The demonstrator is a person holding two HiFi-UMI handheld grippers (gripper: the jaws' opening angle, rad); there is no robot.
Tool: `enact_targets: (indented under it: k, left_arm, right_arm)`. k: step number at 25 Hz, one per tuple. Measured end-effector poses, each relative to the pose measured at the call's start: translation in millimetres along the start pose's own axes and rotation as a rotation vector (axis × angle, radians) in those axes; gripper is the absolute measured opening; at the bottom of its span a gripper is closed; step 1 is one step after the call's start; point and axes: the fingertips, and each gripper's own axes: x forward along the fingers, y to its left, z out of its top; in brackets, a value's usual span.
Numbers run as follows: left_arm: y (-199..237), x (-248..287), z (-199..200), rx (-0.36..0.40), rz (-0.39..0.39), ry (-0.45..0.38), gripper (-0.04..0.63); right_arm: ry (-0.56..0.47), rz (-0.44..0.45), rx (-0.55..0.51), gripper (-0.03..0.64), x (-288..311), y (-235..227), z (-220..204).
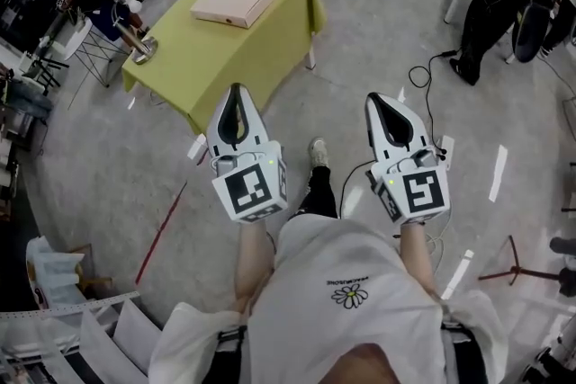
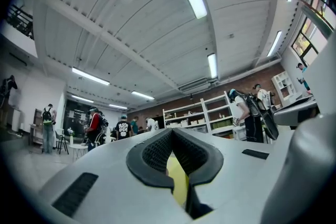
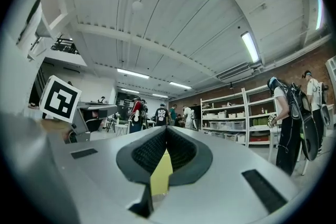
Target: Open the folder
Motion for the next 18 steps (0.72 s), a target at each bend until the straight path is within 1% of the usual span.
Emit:
enact_targets:
  k: [3, 5, 8, 10, 12, 15, 16, 18]
  left_arm:
    - [11.9, 43.5, -16.9, 0.005, 0.019, -0.011, 0.015]
    - [16.0, 73.7, -27.5, -0.001, 0.032, -0.003, 0.015]
    - [22.9, 125.2, -36.8, -0.018, 0.032, 0.012, 0.015]
    - [34.3, 161.9, -40.4, -0.018, 0.035, 0.014, 0.015]
    - [49.2, 197.2, -43.5, -0.025, 0.059, -0.006, 0.015]
    - [73.2, 245.8, -43.8, -0.054, 0.122, -0.067, 0.015]
    - [78.8, 261.6, -46.4, -0.060, 0.135, -0.075, 0.015]
    - [86.8, 294.4, -57.2, -0.059, 0.149, -0.062, 0.015]
  right_arm:
    - [-0.013, 0.013, -0.037, 0.012, 40.9, -10.6, -10.4]
    - [-0.018, 0.015, -0.044, 0.012, 67.5, -24.6, -14.6]
    - [-0.007, 0.014, -0.015, 0.012, 115.7, -47.3, -18.3]
    - [-0.012, 0.031, 0.005, 0.012, 156.7, -55.6, -18.2]
    - [-0.009, 0.053, 0.004, 0.012, 199.2, -62.3, -20.1]
    - [0.022, 0.076, -0.002, 0.012, 262.4, -76.2, -25.8]
    - [0.033, 0.082, 0.002, 0.012, 282.3, -82.8, -28.4]
    - [0.043, 0.100, 0.030, 0.012, 322.7, -96.1, -35.6]
